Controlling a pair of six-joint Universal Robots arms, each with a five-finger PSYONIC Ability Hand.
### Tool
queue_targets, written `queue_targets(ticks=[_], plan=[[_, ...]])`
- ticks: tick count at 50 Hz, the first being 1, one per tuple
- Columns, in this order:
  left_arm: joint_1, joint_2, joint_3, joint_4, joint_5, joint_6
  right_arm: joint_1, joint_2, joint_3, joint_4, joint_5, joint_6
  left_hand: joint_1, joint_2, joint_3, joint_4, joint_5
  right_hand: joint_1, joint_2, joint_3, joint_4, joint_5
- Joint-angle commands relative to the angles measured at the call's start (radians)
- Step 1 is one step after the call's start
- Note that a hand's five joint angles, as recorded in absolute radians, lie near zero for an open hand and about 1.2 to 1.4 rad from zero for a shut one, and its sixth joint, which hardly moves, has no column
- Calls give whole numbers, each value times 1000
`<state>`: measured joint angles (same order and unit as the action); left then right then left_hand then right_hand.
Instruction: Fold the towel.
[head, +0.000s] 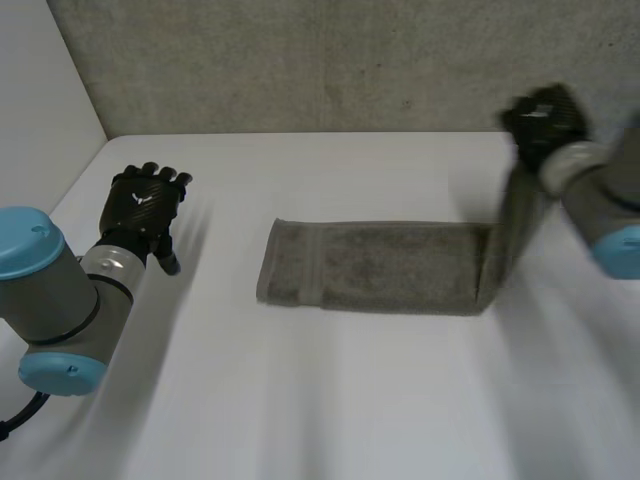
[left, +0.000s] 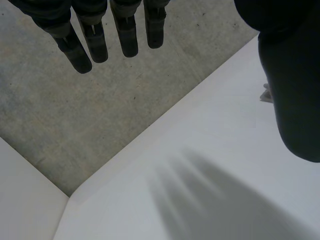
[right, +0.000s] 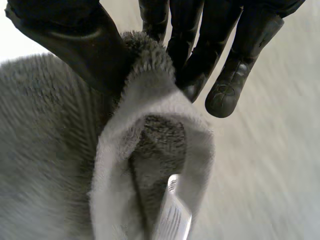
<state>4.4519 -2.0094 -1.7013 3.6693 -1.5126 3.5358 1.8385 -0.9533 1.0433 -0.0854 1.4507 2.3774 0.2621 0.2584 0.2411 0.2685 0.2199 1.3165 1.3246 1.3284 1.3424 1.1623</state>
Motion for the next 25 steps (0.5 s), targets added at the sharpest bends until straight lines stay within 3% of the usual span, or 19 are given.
queue_targets(ticks=[1,3,4,5,6,7,11,14,18,25], plan=[[-2,0,0,0,0,0,325,137,-78,-2,-59,8,-84,-80,-63,-90,-216,80,72,68,54,59],[-2,0,0,0,0,0,373,171,-78,-4,-68,5,-84,-80,-63,-90,-216,80,72,68,54,59],[-3,-2,0,0,0,0,407,201,-80,-4,-70,5,-84,-80,-63,-90,-216,-140,-148,-152,-166,-160],[-3,-2,0,0,2,0,407,202,-80,-4,-70,5,-84,-80,-63,-90,-216,-142,-150,-154,-168,-163],[-3,-2,0,0,2,0,422,232,-81,-4,-66,8,-84,-80,-63,-90,-216,-596,-604,-608,-622,-616],[-3,-2,0,0,0,0,433,249,-81,-5,-62,11,-84,-80,-63,-90,-216,-862,-870,-874,-888,-882],[-5,-9,0,2,2,2,427,260,-75,-7,-61,23,-84,-80,-63,-90,-216,-923,-931,-935,-949,-944],[-6,-11,0,2,2,2,420,243,-65,-7,-33,60,-84,-80,-63,-90,-216,-1142,-1150,-1154,-1168,-1162],[-6,-12,-1,2,2,2,366,133,13,4,57,159,-84,-80,-63,-90,-216,-1142,-1150,-1154,-1168,-1162],[-8,-15,-1,2,2,3,216,10,237,4,88,243,-84,-80,-63,-90,-216,-1142,-1150,-1154,-1168,-1162]])
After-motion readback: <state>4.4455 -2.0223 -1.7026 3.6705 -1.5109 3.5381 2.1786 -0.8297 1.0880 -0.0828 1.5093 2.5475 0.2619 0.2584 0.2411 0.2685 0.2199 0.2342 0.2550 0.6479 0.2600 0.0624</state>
